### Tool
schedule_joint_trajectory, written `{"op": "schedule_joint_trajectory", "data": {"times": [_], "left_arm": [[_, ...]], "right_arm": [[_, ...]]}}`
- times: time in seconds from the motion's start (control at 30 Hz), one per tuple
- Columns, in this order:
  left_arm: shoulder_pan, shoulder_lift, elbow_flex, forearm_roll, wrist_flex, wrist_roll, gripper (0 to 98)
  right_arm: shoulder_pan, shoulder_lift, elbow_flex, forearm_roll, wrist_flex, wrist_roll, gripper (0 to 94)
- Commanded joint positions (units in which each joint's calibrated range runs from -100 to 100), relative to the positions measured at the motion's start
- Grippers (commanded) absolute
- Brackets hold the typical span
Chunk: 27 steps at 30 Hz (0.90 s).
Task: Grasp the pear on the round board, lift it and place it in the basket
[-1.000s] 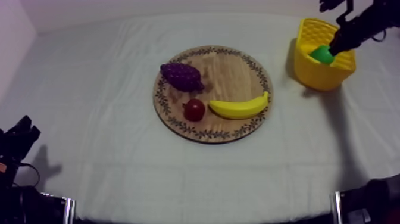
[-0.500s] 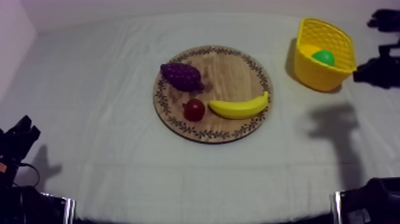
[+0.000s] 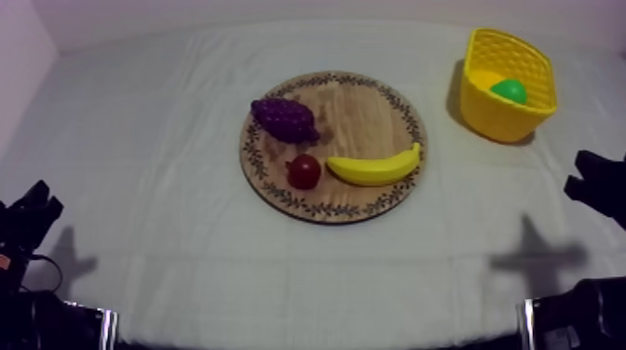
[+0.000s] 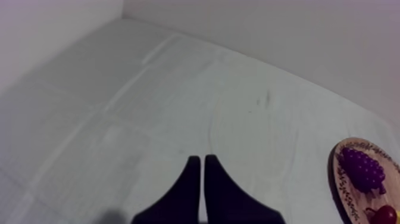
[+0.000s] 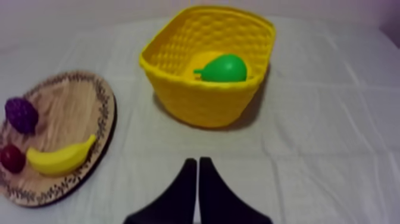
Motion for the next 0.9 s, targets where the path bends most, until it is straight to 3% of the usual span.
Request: {"op": "schedule_joint_trajectory", "data": {"times": [0.0, 0.47, 0.7, 0.87], "left_arm": [[0.0, 0.0, 0.0, 0.01, 0.0, 0.0, 0.1], [0.0, 0.0, 0.0, 0.01, 0.0, 0.0, 0.1], [0.0, 0.0, 0.0, 0.01, 0.0, 0.0, 0.1], [0.0, 0.0, 0.0, 0.01, 0.0, 0.0, 0.1]], "right_arm": [[0.6, -7.7, 0.9, -0.5, 0.6, -0.4, 0.8], [0.5, -10.4, 7.4, -2.3, 1.0, 0.0, 0.6], [-0.3, -10.4, 11.5, 1.1, -2.0, -5.1, 0.5], [-0.4, -10.4, 12.6, 1.6, -5.4, -0.1, 0.5]]}}
